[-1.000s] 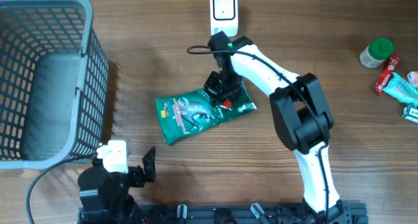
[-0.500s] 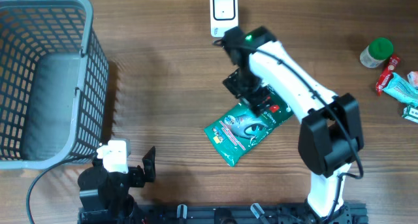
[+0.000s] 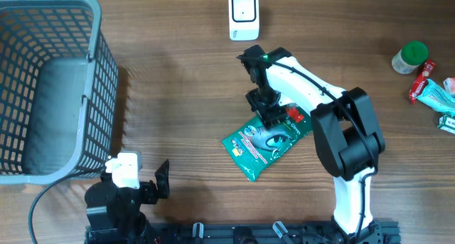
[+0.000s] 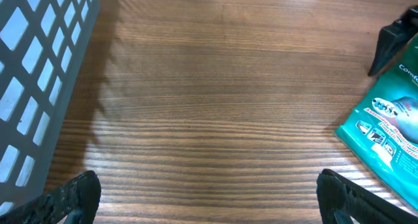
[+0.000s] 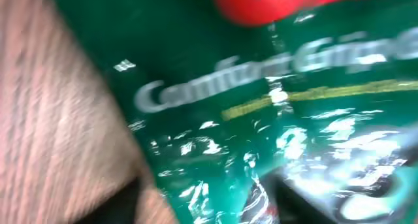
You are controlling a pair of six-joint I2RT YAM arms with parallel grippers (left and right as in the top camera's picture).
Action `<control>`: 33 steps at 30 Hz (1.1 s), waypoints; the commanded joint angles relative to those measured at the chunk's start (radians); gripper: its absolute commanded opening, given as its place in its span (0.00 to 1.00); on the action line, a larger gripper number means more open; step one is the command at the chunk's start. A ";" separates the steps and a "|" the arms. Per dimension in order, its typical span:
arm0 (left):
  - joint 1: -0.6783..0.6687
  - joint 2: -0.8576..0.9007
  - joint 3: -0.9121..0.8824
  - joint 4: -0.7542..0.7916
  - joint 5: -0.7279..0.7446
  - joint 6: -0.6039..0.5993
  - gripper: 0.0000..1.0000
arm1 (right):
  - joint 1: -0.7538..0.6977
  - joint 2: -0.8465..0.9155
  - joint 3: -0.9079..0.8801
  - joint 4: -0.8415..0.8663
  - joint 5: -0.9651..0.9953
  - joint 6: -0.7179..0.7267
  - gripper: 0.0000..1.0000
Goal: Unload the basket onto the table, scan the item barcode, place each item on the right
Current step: 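Set the pack down, regrasp and flip it barcode side up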
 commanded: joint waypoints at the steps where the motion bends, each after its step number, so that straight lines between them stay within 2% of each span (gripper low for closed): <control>1: -0.004 -0.004 -0.005 0.002 0.002 -0.009 1.00 | 0.015 0.188 -0.085 -0.008 -0.084 -0.080 0.05; 3: -0.004 -0.004 -0.005 0.002 0.002 -0.009 1.00 | 0.015 0.184 -0.084 0.031 -0.095 -0.151 0.05; 6: -0.004 -0.004 -0.005 0.002 0.002 -0.009 1.00 | 0.016 0.142 -0.056 0.176 -0.162 -0.373 0.05; 7: -0.004 -0.004 -0.005 0.002 0.002 -0.009 1.00 | 0.022 0.113 -0.032 0.292 -0.241 -0.507 0.05; 8: -0.004 -0.004 -0.005 0.002 0.002 -0.009 1.00 | 0.029 0.091 -0.018 0.370 -0.304 -0.565 0.05; 10: -0.004 -0.004 -0.005 0.002 0.002 -0.009 1.00 | 0.051 0.037 -0.010 0.524 -0.405 -0.631 0.05; 13: -0.004 -0.004 -0.005 0.002 0.002 -0.009 1.00 | 0.085 -0.019 -0.010 0.590 -0.426 -0.749 0.05; 14: -0.004 -0.004 -0.005 0.002 0.002 -0.009 1.00 | 0.088 -0.039 -0.010 0.602 -0.483 -0.784 0.05; 16: -0.004 -0.004 -0.005 0.002 0.002 -0.009 1.00 | 0.088 -0.095 -0.010 0.728 -0.733 -0.875 0.05; 19: -0.004 -0.004 -0.005 0.002 0.002 -0.009 1.00 | 0.088 -0.178 -0.010 0.874 -0.961 -0.962 0.05; 20: -0.004 -0.004 -0.005 0.002 0.002 -0.009 1.00 | 0.085 -0.216 -0.010 0.904 -1.084 -1.060 0.05; 21: -0.004 -0.004 -0.005 0.002 0.002 -0.009 1.00 | 0.080 -0.233 -0.012 0.891 -1.147 -1.149 0.05; 23: -0.004 -0.004 -0.005 0.002 0.002 -0.009 1.00 | 0.074 -0.226 -0.028 0.825 -1.151 -1.240 0.05; 27: -0.004 -0.004 -0.005 0.002 0.002 -0.009 1.00 | 0.046 -0.214 -0.196 0.862 -1.173 -1.313 0.04; 30: -0.004 -0.004 -0.005 0.002 0.002 -0.009 1.00 | 0.013 -0.214 -0.344 1.074 -1.346 -1.306 0.05; 33: -0.004 -0.004 -0.005 0.002 0.002 -0.009 1.00 | -0.047 -0.214 -0.432 1.106 -1.353 -1.312 0.04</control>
